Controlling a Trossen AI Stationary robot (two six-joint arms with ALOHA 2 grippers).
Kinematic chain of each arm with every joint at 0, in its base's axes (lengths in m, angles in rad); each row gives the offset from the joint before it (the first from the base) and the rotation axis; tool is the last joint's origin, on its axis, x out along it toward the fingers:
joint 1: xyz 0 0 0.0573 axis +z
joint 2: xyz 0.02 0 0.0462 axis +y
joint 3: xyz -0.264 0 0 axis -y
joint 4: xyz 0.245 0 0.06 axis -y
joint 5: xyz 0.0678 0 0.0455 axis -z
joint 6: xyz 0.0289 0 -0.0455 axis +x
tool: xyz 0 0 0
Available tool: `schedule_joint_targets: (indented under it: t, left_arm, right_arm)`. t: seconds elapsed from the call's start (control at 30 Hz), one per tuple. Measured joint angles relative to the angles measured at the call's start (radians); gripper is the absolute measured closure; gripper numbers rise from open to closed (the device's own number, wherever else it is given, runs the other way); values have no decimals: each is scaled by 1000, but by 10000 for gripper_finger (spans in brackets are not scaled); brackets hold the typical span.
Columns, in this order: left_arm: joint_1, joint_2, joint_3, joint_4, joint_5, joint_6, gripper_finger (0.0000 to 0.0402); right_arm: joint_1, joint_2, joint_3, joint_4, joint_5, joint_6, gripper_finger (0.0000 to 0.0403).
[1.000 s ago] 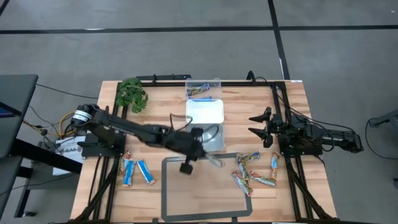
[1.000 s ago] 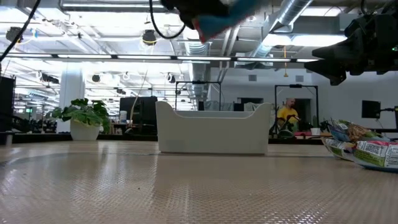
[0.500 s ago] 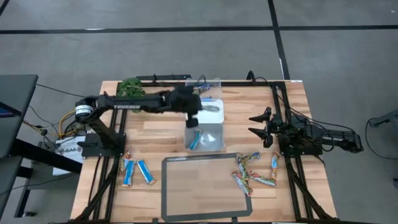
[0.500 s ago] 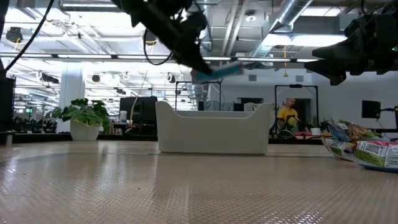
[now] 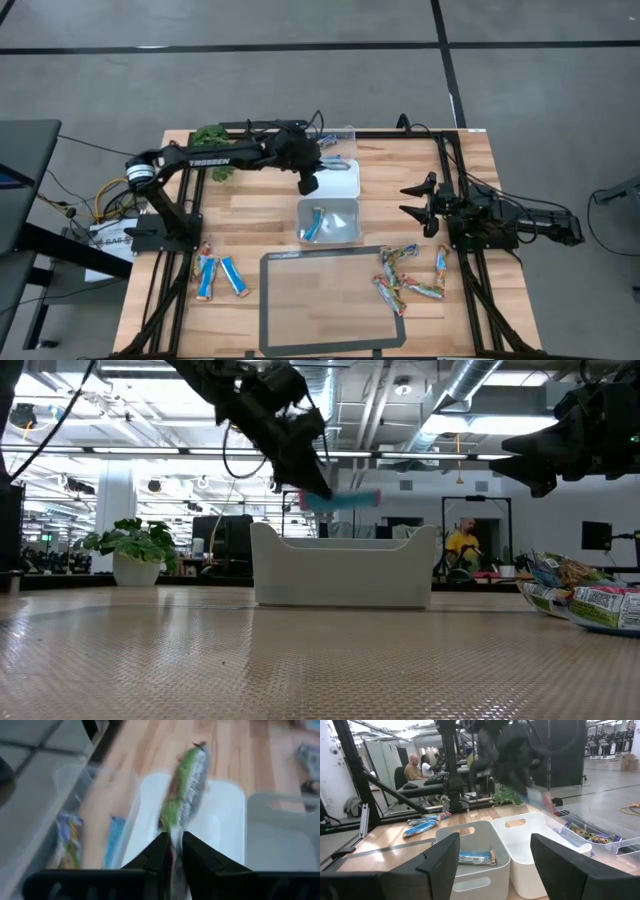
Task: Pick and place Granola Bars by type
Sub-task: Put the red granola bar into the white bin, then put the orange granola bar into the gray bin
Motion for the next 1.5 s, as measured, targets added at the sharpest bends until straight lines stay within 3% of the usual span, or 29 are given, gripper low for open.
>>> schedule_joint_targets:
  t: [0.4,0.67,0.87,0.97,1.2,1.5]
  left_arm:
    - [11,26,2,-11,22,-51,252]
    - [3,-47,8,-64,57,-35,250]
    - [-37,-154,-50,-78,27,-75,257]
    - [-71,-225,-115,-108,22,-174,259]
    - [-214,-441,-304,-224,-98,-524,260]
    - [-538,-692,-470,-467,-215,-1099,260]
  right_arm:
    - [0,0,0,0,0,0,163]
    - [0,0,0,0,0,0,163]
    - [0,0,0,0,0,0,163]
    - [0,0,0,0,0,0,163]
    - [0,0,0,0,0,0,163]
    - [0,0,0,0,0,0,163]
